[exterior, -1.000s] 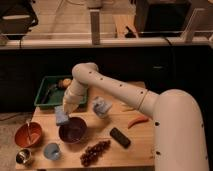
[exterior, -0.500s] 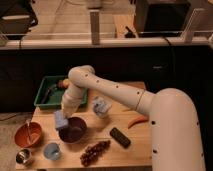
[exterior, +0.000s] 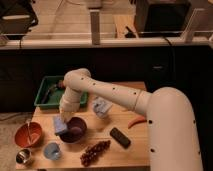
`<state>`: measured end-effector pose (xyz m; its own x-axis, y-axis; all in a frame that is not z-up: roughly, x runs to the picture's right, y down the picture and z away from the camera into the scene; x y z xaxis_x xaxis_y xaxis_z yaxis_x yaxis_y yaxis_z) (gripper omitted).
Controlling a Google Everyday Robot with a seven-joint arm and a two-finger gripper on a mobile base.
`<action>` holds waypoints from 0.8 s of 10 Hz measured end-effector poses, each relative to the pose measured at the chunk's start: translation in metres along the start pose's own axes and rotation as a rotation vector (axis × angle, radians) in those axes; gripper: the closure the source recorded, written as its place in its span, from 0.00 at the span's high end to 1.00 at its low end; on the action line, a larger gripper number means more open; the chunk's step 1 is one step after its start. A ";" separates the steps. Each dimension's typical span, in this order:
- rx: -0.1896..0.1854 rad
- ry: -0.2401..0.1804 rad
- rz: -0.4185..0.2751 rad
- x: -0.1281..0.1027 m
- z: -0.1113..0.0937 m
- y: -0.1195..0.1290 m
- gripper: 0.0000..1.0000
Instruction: Place sponge in metal cup
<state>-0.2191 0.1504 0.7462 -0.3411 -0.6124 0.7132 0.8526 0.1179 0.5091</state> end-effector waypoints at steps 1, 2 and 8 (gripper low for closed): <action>-0.004 -0.005 0.003 -0.002 0.003 0.001 0.04; -0.003 -0.006 -0.002 -0.002 0.004 0.000 0.06; 0.050 0.035 -0.227 0.011 0.014 -0.057 0.00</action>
<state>-0.2773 0.1482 0.7321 -0.5072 -0.6542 0.5611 0.7347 0.0122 0.6783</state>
